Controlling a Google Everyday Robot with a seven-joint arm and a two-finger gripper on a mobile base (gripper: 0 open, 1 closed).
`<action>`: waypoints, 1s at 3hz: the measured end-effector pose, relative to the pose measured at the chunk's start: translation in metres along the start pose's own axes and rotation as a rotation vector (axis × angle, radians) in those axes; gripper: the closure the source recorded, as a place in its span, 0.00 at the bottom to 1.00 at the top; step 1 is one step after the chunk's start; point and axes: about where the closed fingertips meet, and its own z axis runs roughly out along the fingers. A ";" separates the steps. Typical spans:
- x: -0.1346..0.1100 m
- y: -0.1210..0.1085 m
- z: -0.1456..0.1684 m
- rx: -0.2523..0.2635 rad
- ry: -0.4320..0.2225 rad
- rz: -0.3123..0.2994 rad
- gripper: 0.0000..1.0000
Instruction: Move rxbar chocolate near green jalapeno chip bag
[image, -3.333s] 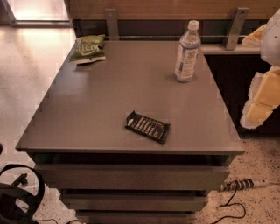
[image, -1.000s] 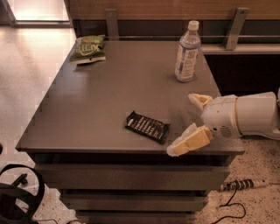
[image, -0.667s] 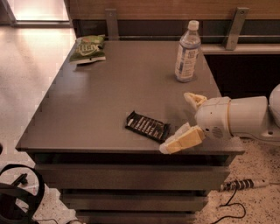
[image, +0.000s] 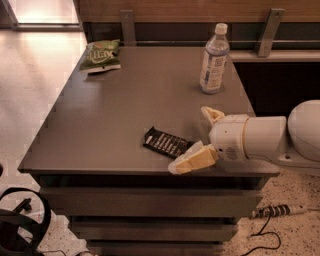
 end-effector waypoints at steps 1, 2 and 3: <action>-0.002 0.006 0.011 0.033 -0.001 0.009 0.00; -0.004 0.008 0.024 0.059 -0.001 0.020 0.00; -0.005 0.010 0.036 0.082 0.014 0.024 0.00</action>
Offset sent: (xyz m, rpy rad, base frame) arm 0.0124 0.0353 -0.0191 0.0071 -0.0111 -0.1062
